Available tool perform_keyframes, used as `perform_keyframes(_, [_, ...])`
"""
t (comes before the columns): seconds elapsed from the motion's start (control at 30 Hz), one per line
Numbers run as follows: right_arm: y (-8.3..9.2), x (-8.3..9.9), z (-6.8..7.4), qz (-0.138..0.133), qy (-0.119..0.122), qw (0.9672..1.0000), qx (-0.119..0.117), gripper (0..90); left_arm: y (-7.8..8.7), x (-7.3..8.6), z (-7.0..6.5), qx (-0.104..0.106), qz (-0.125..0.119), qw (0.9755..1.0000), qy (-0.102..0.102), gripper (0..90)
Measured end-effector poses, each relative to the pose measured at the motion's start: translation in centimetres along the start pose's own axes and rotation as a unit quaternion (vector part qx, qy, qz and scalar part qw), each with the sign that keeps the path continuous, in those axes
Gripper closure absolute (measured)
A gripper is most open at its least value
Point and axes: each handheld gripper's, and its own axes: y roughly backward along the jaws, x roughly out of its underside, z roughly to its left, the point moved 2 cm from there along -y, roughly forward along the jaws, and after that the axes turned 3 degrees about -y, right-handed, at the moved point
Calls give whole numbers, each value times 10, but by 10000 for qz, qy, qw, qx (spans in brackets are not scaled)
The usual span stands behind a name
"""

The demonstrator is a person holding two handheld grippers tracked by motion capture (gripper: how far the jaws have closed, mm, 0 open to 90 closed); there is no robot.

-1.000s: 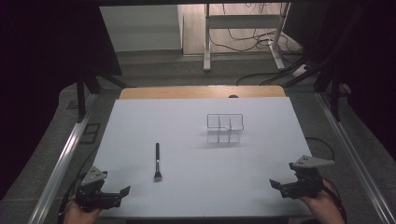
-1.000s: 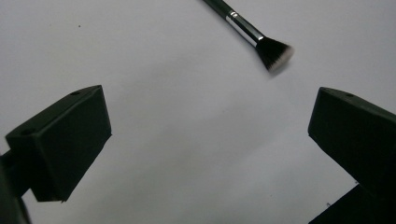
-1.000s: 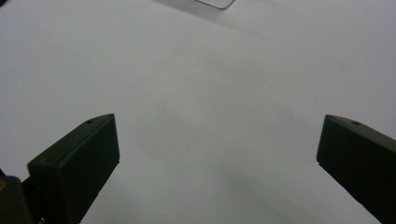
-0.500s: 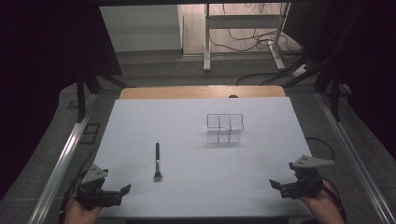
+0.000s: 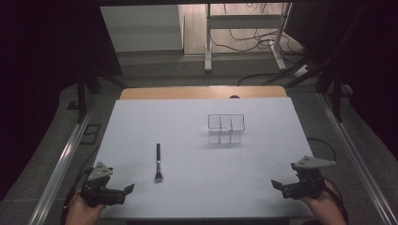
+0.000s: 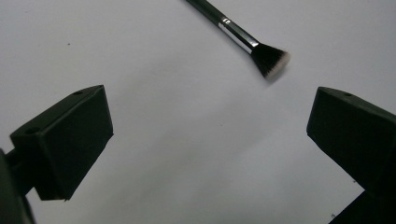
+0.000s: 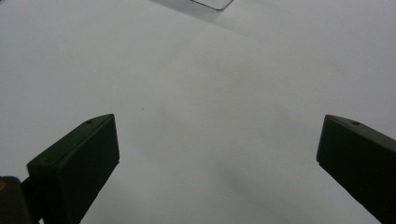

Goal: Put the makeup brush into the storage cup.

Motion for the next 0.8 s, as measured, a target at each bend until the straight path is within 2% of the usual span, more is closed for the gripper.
perform_keyframes(0.2, [0, 0, -1, -36, -19, 10000, 20, 0, -2, -6, 1, 55, -8, 10000, -57, 13])
perform_keyframes(0.47, [1, 0, -1, -36, -38, 10000, 27, 0, -4, -11, 5, 54, 82, 10000, -3, 14])
perform_keyframes(0.8, [1, -1, -1, -45, -59, 10000, -23, 0, -6, -19, 11, 221, 163, 9993, 249, 10])
